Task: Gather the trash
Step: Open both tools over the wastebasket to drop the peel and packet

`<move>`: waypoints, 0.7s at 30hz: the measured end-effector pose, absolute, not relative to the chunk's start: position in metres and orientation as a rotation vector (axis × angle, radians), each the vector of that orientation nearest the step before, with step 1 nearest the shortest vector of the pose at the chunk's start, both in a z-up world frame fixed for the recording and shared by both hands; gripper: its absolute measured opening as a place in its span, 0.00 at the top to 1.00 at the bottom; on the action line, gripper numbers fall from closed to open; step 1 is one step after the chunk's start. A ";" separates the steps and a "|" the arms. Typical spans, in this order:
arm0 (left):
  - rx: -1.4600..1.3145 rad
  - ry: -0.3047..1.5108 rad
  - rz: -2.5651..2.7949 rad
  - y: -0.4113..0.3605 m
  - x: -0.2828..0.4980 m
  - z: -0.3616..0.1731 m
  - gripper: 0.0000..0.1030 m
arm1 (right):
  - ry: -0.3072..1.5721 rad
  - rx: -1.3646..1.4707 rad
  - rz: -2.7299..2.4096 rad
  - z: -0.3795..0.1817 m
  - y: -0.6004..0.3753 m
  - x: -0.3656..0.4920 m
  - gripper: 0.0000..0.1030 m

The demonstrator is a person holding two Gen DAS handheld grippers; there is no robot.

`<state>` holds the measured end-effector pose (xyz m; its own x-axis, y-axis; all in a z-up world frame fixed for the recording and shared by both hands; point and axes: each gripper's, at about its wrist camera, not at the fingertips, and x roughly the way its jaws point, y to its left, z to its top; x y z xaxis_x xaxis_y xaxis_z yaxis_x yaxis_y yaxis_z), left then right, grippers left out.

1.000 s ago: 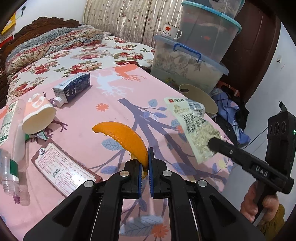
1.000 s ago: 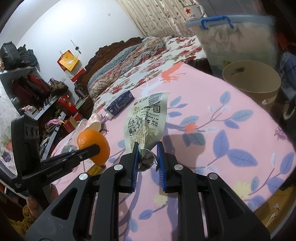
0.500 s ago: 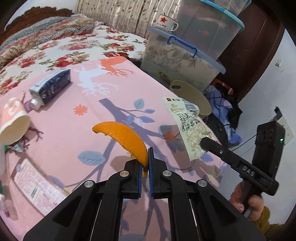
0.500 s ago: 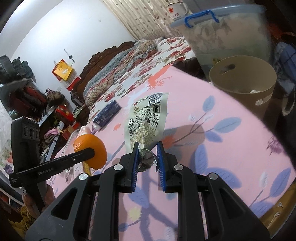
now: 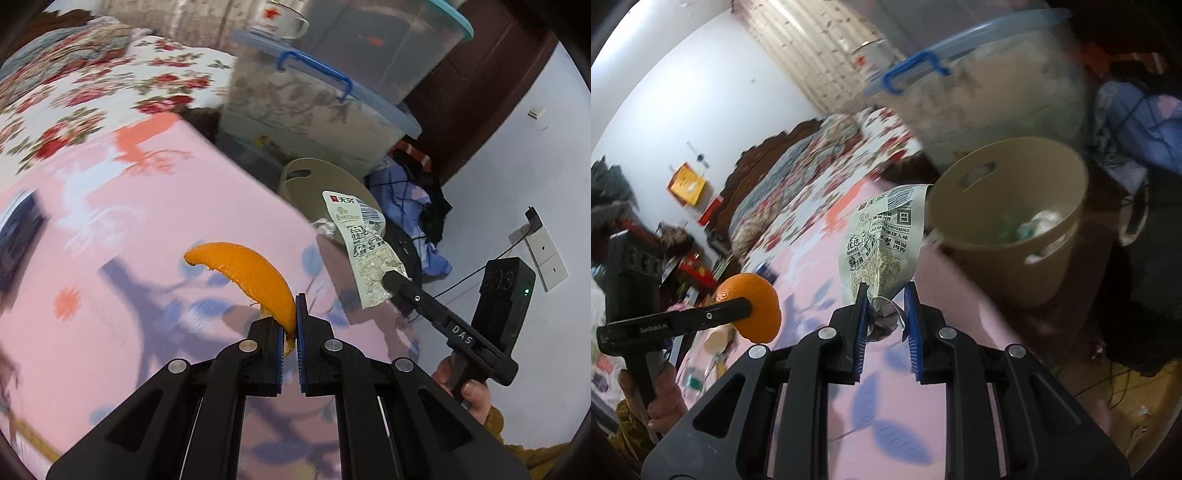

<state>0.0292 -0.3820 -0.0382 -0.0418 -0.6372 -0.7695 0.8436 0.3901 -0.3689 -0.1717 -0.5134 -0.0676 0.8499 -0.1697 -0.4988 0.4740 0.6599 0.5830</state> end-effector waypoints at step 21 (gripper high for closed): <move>0.390 0.978 -1.188 -0.466 0.015 -0.042 0.46 | 0.339 0.862 -0.488 -0.068 -0.586 -0.174 0.38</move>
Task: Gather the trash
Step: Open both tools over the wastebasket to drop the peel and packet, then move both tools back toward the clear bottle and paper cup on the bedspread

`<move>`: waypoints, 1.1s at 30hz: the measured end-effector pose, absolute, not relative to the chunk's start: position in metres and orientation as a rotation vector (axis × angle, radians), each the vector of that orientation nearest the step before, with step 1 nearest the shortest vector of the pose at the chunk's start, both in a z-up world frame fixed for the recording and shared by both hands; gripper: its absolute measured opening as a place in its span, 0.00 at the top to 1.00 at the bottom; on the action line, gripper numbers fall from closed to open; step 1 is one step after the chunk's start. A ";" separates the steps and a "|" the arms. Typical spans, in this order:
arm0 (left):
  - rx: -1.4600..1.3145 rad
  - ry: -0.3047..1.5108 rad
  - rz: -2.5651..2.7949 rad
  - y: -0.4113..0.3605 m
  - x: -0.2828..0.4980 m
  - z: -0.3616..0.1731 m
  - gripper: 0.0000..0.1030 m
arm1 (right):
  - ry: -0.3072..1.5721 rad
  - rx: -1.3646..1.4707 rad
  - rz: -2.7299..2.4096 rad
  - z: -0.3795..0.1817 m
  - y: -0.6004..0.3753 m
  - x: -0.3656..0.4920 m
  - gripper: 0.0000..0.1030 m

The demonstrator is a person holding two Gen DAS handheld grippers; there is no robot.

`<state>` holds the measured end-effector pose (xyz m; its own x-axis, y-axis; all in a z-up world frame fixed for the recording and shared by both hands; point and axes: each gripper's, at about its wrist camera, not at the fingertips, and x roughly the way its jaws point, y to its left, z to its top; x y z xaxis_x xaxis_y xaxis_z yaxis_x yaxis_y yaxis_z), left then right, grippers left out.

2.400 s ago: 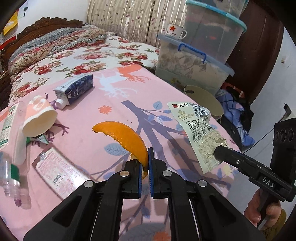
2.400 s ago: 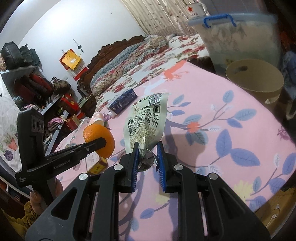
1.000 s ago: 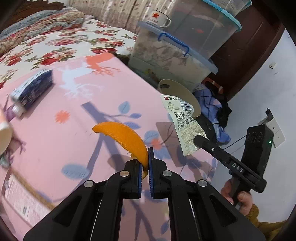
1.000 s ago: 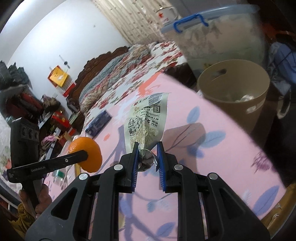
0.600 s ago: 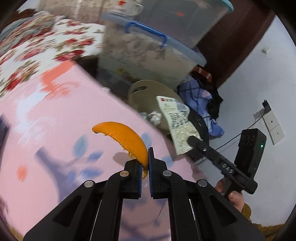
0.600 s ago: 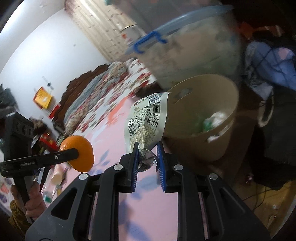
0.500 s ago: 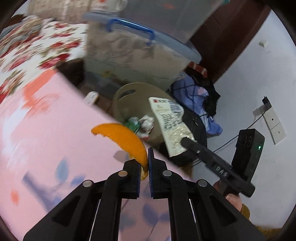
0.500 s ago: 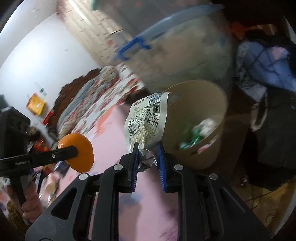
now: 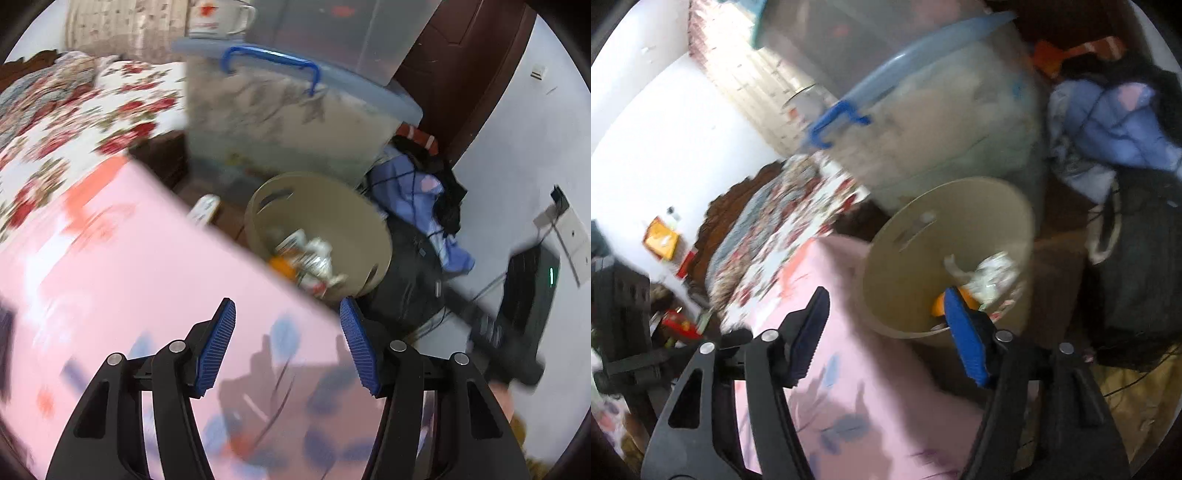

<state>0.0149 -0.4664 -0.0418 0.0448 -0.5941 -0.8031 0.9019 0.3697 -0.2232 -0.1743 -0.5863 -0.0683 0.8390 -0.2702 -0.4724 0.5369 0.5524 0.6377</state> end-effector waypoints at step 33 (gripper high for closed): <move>0.061 0.848 -0.500 -0.037 0.108 -0.050 0.30 | 0.850 0.849 0.278 -0.083 -0.283 0.185 0.29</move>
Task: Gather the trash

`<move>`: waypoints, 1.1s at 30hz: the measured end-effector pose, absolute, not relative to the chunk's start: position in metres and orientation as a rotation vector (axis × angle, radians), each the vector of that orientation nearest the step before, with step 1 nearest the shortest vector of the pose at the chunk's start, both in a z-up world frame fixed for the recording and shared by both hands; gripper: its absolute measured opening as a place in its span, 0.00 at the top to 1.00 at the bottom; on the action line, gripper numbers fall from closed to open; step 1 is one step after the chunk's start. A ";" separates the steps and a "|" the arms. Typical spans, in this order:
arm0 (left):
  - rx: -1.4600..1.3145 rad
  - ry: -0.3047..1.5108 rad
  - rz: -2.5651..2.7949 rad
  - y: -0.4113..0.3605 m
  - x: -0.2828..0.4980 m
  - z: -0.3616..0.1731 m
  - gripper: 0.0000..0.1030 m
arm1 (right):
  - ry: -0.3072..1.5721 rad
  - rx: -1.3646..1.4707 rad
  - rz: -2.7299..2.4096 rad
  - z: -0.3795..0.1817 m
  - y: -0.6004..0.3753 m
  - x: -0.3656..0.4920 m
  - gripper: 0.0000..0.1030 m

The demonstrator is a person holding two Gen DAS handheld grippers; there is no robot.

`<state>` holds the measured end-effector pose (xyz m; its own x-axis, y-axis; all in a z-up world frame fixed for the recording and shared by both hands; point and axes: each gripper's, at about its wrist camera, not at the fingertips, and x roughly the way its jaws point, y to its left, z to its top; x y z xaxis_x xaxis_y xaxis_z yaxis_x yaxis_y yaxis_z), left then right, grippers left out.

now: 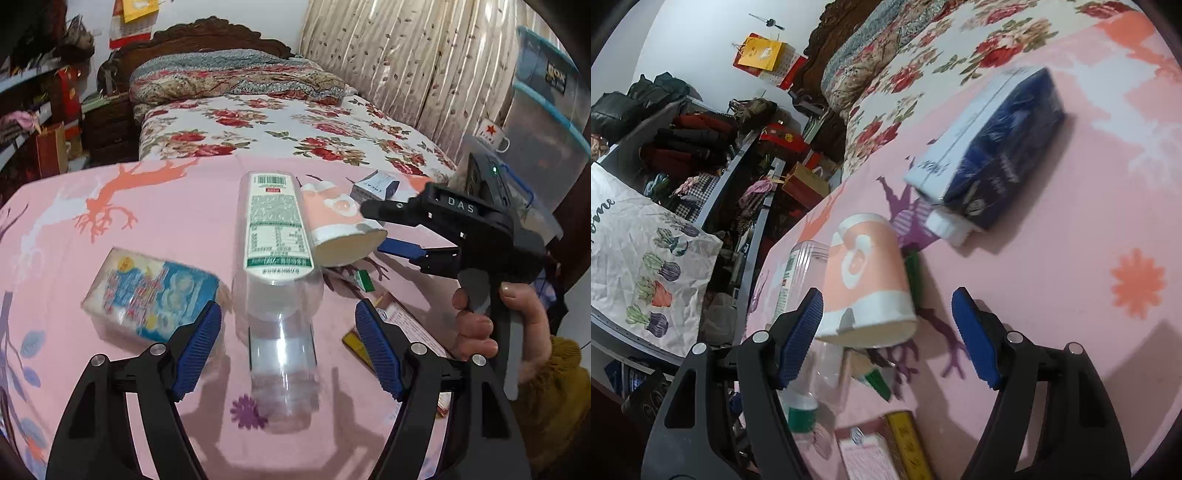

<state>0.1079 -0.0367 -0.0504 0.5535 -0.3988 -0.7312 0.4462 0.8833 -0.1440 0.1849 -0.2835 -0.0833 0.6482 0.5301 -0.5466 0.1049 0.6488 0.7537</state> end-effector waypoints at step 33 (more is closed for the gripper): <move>-0.006 0.796 -0.479 0.029 0.020 -0.043 0.60 | 0.536 0.569 -0.034 -0.023 -0.327 0.061 0.27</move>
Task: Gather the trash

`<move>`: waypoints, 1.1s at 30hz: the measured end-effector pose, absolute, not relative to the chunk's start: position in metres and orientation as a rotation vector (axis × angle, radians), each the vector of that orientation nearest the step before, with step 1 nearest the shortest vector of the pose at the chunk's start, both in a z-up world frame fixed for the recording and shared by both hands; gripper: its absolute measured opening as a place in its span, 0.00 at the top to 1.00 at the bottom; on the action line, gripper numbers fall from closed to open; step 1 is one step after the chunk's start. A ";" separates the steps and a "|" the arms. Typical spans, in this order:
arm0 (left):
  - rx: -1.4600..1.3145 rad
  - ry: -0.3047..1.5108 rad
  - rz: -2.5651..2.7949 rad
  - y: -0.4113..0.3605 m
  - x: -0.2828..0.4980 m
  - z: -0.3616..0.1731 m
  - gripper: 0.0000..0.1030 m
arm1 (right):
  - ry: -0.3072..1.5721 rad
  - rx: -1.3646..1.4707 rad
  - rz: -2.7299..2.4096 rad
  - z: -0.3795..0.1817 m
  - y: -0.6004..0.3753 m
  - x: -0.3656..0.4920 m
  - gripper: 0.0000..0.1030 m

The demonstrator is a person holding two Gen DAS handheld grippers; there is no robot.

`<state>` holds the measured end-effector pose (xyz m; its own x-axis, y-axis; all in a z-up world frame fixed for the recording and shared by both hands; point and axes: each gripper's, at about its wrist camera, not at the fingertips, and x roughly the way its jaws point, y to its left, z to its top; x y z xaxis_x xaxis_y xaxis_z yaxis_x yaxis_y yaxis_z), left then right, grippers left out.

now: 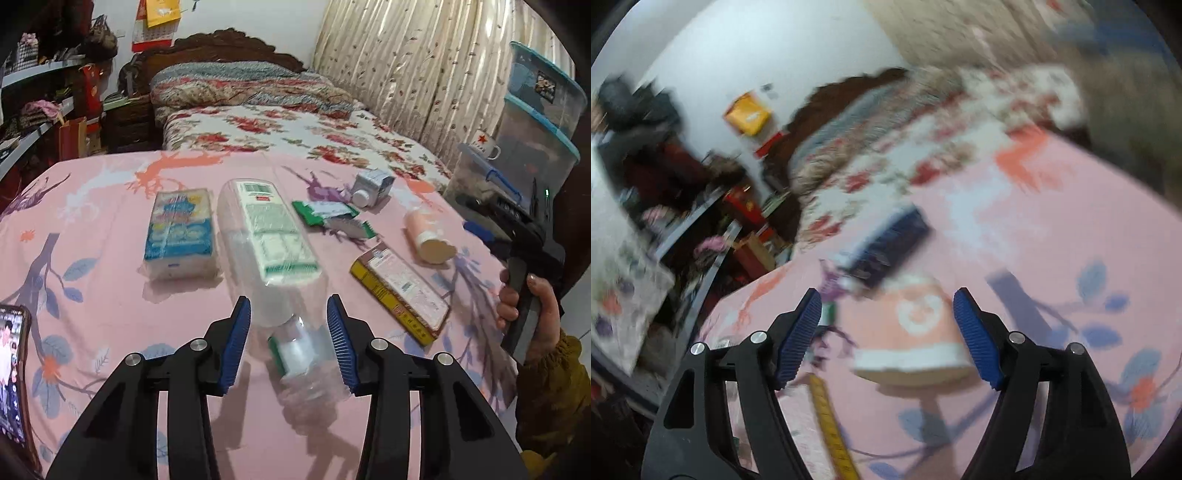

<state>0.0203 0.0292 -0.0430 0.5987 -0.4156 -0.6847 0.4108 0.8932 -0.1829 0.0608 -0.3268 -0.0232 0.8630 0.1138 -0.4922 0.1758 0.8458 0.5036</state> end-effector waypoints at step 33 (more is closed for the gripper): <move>-0.056 0.917 -0.314 0.060 0.139 -0.074 0.44 | 1.043 -0.151 0.416 -0.062 -0.163 0.231 0.77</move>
<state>0.1393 0.0601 -0.0737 0.5663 -0.2907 -0.7712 0.2432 0.9530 -0.1807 0.2311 -0.1630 -0.0616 0.4345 0.2617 -0.8618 -0.4032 0.9121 0.0737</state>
